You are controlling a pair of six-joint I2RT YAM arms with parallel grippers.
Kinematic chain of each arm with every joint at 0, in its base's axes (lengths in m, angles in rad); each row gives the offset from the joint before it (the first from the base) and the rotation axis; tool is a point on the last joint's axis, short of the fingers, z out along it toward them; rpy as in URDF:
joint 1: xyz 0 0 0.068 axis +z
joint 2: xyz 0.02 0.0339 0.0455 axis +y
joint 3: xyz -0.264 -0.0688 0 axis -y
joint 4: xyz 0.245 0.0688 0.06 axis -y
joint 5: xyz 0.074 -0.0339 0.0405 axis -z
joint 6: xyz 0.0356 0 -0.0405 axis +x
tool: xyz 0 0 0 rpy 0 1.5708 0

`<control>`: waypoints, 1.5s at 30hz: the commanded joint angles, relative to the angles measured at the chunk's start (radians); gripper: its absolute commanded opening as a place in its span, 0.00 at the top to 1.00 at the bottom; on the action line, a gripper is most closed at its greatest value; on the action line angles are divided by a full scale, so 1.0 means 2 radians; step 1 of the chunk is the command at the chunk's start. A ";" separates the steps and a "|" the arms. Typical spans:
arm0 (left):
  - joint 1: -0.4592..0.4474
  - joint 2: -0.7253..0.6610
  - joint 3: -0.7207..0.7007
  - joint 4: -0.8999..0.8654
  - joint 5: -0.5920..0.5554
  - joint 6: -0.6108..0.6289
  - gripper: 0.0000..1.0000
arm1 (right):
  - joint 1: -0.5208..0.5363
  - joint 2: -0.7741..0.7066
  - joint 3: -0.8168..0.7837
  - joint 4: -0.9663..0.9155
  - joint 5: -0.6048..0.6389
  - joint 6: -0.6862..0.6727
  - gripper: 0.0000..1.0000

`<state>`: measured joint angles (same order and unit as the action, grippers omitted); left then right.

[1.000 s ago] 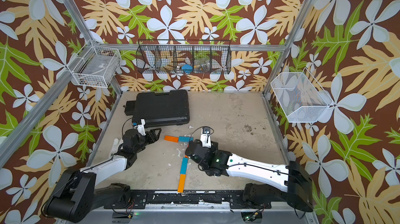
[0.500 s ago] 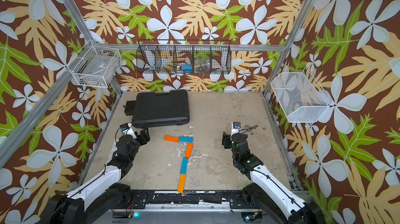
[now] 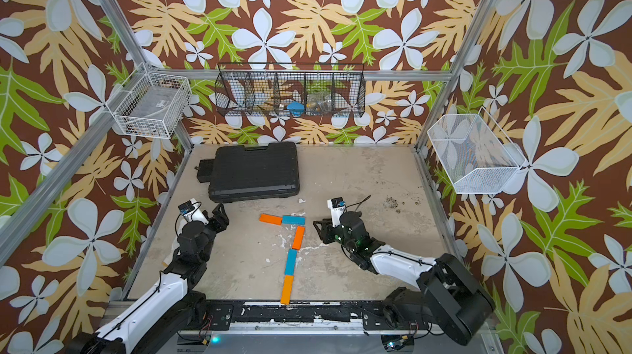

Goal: Assemble the number 7 with building blocks
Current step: Adjust the building block at the center of the board.

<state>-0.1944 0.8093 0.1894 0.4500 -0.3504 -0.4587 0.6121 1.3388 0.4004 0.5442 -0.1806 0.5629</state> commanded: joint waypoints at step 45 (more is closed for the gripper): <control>0.001 0.039 -0.013 0.064 0.024 -0.012 0.33 | 0.172 0.230 0.182 -0.158 0.236 0.167 0.57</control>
<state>-0.1944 0.8848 0.1577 0.5575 -0.3058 -0.4889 0.9554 1.7905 0.7631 0.3222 0.2920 0.8761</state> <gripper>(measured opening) 0.672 0.436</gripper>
